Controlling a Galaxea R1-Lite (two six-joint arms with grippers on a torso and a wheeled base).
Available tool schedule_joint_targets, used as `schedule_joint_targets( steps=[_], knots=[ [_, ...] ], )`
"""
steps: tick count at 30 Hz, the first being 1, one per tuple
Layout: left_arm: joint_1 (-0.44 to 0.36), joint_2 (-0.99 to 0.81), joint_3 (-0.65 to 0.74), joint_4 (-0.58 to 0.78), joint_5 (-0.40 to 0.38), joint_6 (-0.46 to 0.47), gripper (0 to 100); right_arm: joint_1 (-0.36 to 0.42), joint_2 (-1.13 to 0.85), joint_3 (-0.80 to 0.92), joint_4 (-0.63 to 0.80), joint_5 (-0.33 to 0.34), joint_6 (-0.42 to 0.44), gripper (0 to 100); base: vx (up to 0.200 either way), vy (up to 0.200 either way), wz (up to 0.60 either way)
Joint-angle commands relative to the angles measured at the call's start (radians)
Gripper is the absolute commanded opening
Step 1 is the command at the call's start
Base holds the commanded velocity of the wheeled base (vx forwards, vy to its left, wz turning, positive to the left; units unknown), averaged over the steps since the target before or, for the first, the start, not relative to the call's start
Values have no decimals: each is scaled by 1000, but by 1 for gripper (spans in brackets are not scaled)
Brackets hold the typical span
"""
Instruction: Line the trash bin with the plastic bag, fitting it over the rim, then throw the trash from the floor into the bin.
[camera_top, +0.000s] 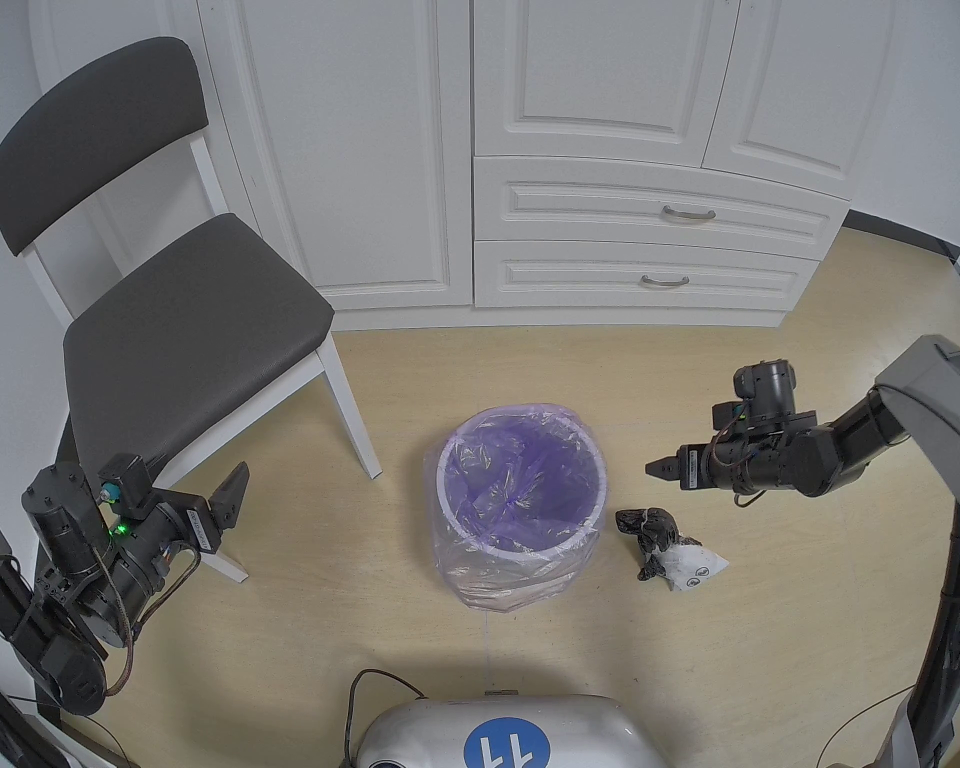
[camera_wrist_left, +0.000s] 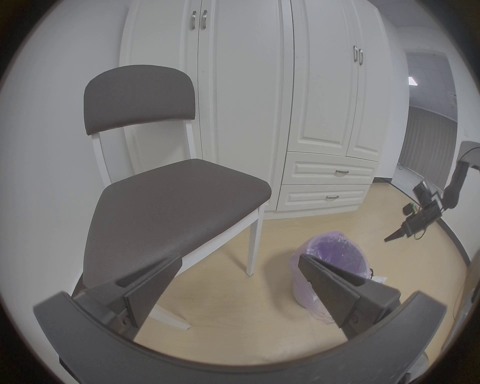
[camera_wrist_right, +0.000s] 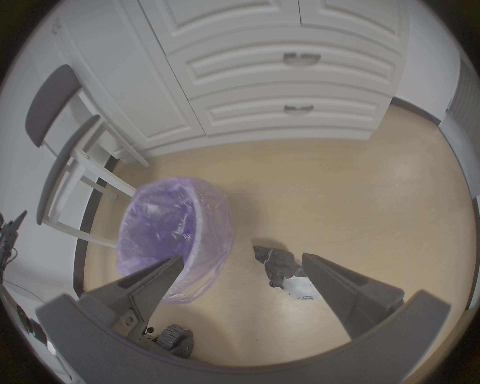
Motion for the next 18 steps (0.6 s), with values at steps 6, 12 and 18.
schedule_joint_targets(
  steps=[6, 12, 18],
  knots=[
    [-19, 56, 31, -28, 2, 6, 100, -17, 150, -50, 18, 20, 21, 100, 0, 0, 0],
    [-21, 5, 26, -28, 1, 8, 100, -50, 166, -85, 21, 23, 21, 100, 0, 0, 0],
    [-21, -15, 25, -28, 4, 8, 100, -50, 158, -89, 24, 39, 23, 100, 0, 0, 0]
  ],
)
